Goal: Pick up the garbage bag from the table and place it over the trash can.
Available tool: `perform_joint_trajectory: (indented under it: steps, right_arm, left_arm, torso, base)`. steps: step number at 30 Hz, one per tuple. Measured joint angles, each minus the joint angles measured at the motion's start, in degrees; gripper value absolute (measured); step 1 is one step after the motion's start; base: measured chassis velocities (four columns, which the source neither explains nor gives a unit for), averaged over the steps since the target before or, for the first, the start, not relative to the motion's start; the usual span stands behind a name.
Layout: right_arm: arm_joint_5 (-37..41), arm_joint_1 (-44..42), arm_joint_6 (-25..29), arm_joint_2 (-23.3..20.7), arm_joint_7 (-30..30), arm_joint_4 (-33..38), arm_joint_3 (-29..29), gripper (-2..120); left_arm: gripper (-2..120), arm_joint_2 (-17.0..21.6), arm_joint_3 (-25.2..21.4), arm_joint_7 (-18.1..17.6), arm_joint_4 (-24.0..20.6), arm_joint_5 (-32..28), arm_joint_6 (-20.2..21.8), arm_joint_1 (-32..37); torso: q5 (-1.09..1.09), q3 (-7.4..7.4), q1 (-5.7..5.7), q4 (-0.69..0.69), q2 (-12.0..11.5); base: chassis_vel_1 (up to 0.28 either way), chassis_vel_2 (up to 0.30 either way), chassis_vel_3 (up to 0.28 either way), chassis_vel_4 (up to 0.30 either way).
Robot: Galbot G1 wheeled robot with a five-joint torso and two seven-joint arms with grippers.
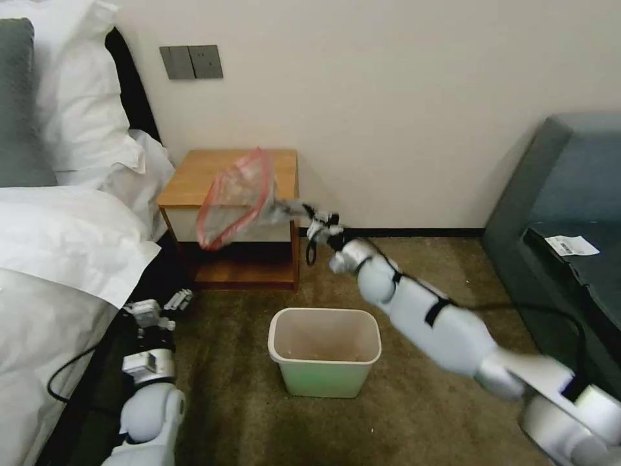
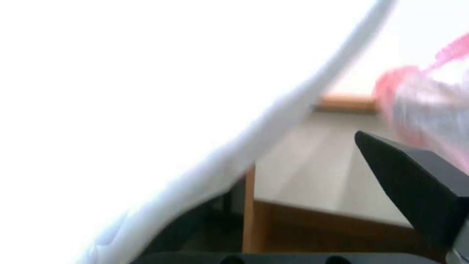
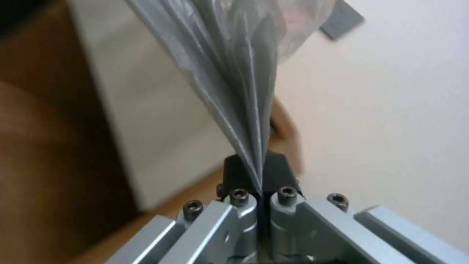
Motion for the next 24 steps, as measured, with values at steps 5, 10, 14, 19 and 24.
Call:
perform_joint_trajectory:
  steps: [5, 10, 14, 19, 24]
  right_arm:
    - [-2.78, -5.98, -0.02, -0.95, -0.90, 4.93, 2.70, 0]
    - [-4.41, -11.66, -0.16, -2.60, -1.63, 8.96, 5.19, 0]
    - [-4.79, -15.50, -0.50, -4.70, -1.82, 12.17, 5.62, 0]
    - [-4.98, -18.12, -0.71, -7.11, -2.25, 14.94, 5.79, 0]
    - [-4.85, -20.07, -0.76, -10.71, -3.23, 17.39, 4.85, 0]
  left_arm:
    - [99, 0.96, -0.02, -2.31, -2.34, -0.77, 2.75, 0.39]
    - [99, 0.63, 0.87, -3.25, -1.59, -0.57, 3.09, 0.64]
    - [99, 0.49, 1.57, -3.31, -0.80, -0.39, 3.09, 0.51]
    - [99, 0.48, 1.91, -3.31, -0.41, -0.19, 3.09, 0.21]
    - [99, 0.38, 2.03, -3.34, -0.02, 0.42, 2.93, 0.43]
  torso:
    - [-0.01, 0.00, 0.00, 0.01, 0.00]
    - [-0.02, 0.00, 0.00, 0.01, 0.00]
    - [-0.02, 0.00, 0.00, 0.01, 0.00]
    - [-0.01, 0.00, 0.00, 0.00, 0.00]
    - [0.00, 0.00, 0.00, 0.01, 0.00]
  base:
    - [0.000, 0.000, 0.000, 0.000]
    - [0.000, 0.000, 0.000, 0.000]
    - [0.000, 0.000, 0.000, 0.000]
    - [0.000, 0.000, 0.000, 0.000]
    - [0.000, 0.000, 0.000, 0.000]
